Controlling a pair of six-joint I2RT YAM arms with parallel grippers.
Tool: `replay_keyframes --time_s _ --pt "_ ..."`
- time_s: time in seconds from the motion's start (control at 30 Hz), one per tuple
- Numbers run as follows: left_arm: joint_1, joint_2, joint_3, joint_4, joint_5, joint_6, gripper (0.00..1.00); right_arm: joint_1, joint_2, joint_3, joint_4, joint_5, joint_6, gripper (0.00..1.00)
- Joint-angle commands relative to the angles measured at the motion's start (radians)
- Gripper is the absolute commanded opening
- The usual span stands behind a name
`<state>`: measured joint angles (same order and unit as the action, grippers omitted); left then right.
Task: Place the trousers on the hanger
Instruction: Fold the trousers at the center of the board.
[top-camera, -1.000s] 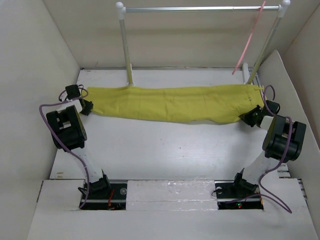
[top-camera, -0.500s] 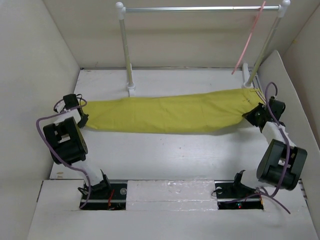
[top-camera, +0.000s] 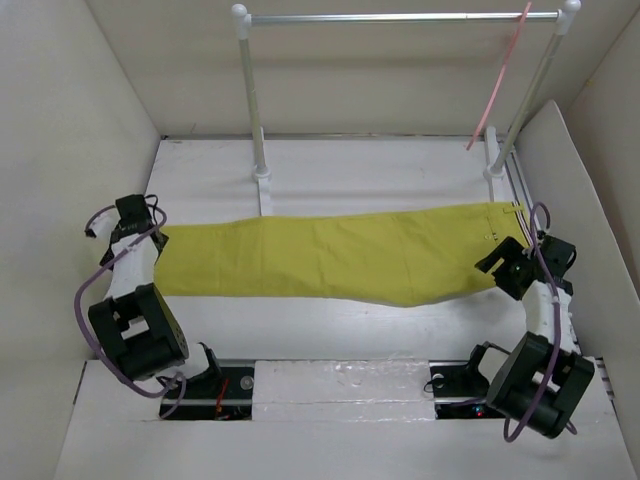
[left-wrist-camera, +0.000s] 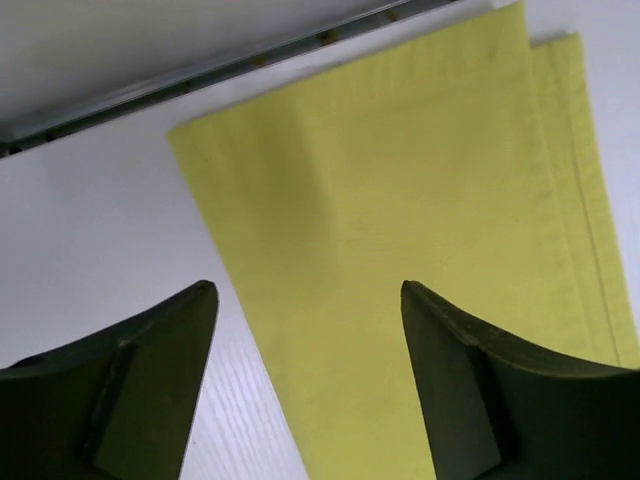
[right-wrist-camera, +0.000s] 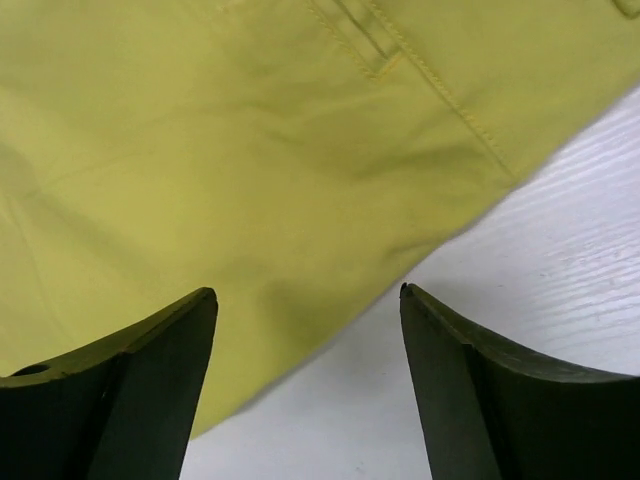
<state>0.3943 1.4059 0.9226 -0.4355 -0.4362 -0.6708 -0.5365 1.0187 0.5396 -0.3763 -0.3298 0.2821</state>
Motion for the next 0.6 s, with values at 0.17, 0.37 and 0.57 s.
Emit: replay_keyframes --time_s 0.17,0.37,0.57 --pt "-0.343 -0.168 0.078 0.046 0.177 0.000 0.66 -0.106 0.052 0.080 -0.063 -0.011 -0.047 0.85" --pt "-0.807 -0.187 0.001 0.156 0.223 -0.070 0.31 -0.249 0.139 0.033 0.134 -0.089 -0.006 0.87" --pt "-1.099 -0.073 -0.018 0.216 0.196 -0.122 0.00 -0.261 0.289 0.042 0.266 -0.051 0.051 0.88"
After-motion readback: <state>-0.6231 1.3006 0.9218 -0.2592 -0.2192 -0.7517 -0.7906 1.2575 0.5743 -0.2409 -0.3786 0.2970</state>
